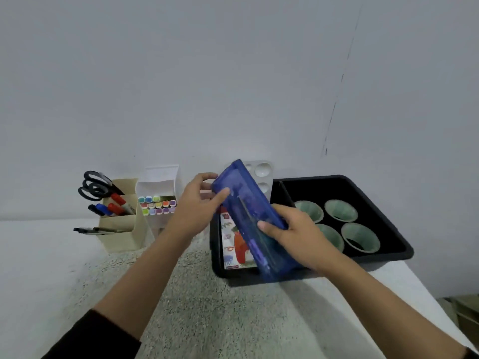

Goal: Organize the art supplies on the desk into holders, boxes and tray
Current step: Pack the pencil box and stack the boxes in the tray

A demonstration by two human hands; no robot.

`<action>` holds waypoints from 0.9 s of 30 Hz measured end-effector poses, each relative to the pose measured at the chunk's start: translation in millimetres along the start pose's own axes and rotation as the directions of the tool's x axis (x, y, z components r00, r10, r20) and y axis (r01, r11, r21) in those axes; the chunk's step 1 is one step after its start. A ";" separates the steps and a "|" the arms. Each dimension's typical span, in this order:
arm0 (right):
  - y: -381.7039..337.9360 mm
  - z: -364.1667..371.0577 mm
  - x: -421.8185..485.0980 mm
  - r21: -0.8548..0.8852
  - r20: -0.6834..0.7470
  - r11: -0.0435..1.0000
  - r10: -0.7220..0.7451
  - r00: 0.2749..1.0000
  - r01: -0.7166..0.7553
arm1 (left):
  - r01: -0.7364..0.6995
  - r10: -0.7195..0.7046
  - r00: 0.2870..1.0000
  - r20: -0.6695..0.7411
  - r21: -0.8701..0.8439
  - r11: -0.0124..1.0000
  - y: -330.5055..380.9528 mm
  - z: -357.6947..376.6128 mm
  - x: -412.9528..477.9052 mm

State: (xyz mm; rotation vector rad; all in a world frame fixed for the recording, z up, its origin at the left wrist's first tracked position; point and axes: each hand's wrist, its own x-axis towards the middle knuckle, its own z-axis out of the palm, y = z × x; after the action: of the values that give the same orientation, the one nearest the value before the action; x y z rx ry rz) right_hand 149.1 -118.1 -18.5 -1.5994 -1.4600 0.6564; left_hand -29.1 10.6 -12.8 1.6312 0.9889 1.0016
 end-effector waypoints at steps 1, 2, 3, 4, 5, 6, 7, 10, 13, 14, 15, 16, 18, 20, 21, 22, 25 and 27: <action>4.4 -10.9 4.8 -0.018 -0.050 1.000 0.015 0.999 -0.016 | -0.001 -0.004 0.998 0.064 0.081 0.997 -2.4 9.6 1.1; 8.5 -21.1 9.8 -0.058 -0.095 0.998 0.030 0.995 -0.036 | -0.015 -0.004 0.993 0.117 0.158 0.987 -7.4 18.7 1.6; 13.1 -30.3 15.1 -0.121 -0.134 0.991 0.046 0.990 -0.063 | -0.035 -0.002 0.989 0.150 0.243 0.969 -14.1 26.3 0.9; 18.6 -38.7 20.3 -0.197 -0.165 0.976 0.064 0.984 -0.096 | -0.062 0.006 0.987 0.160 0.345 0.937 -21.9 32.0 0.0; 25.4 -45.4 25.5 -0.270 -0.185 0.954 0.082 0.979 -0.131 | -0.088 0.014 0.987 0.162 0.458 0.885 -29.6 36.0 -1.1; 31.8 -50.7 29.5 -0.334 -0.192 0.928 0.103 0.976 -0.163 | -0.107 0.014 0.986 0.168 0.561 0.821 -36.2 38.6 -2.4; 37.5 -53.4 32.4 -0.390 -0.186 0.900 0.128 0.974 -0.193 | -0.121 0.002 0.983 0.182 0.645 0.754 -42.3 40.1 -4.1; 50.9 -49.6 34.3 -0.555 -0.118 0.801 0.191 0.974 -0.225 | -0.244 -0.017 0.954 0.300 0.807 0.537 -57.6 44.0 -12.7; 57.2 -40.4 32.4 -0.626 -0.091 0.751 0.196 0.976 -0.209 | -0.285 0.021 0.950 0.313 0.833 0.475 -70.3 50.1 -20.7; 58.0 -36.9 32.5 -0.625 -0.099 0.753 0.184 0.978 -0.205 | -0.278 0.048 0.955 0.294 0.821 0.500 -72.5 50.5 -21.5; 59.5 -33.2 33.5 -0.624 -0.114 0.756 0.165 0.980 -0.200 | -0.273 0.067 0.957 0.281 0.808 0.522 -75.1 50.2 -21.1; 61.1 -29.6 34.5 -0.624 -0.132 0.756 0.144 0.981 -0.195 | -0.274 0.077 0.958 0.276 0.800 0.533 -76.8 50.0 -20.9; 65.4 -22.3 35.4 -0.638 -0.148 0.751 0.097 0.984 -0.170 | -0.284 0.091 0.956 0.280 0.791 0.542 -79.8 48.1 -20.5; 71.3 -17.7 33.4 -0.661 -0.152 0.735 0.062 0.986 -0.148 | -0.282 0.096 0.956 0.278 0.775 0.566 -82.9 45.2 -20.0; 75.2 -16.5 31.9 -0.682 -0.164 0.719 0.028 0.986 -0.133 | -0.276 0.095 0.957 0.273 0.766 0.580 -83.9 43.4 -19.7; 79.5 -16.4 29.9 -0.709 -0.179 0.696 -0.022 0.984 -0.114 | -0.266 0.088 0.960 0.266 0.762 0.591 -84.2 41.3 -19.4; 89.2 -19.8 25.9 -0.684 -0.221 0.723 -0.078 0.972 -0.098 | -0.215 0.091 0.974 0.207 0.733 0.645 -83.2 38.0 -19.3; 90.4 -23.6 26.9 -0.509 -0.197 0.842 0.092 0.976 -0.182 | -0.184 0.102 0.982 0.158 0.696 0.694 -81.8 39.6 -23.0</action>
State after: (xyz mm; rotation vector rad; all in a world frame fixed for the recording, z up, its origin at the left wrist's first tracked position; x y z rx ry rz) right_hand 220.9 -93.6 -79.3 -2.1397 -1.4851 0.1880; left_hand -12.5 -4.3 -103.9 2.4092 1.2826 0.6313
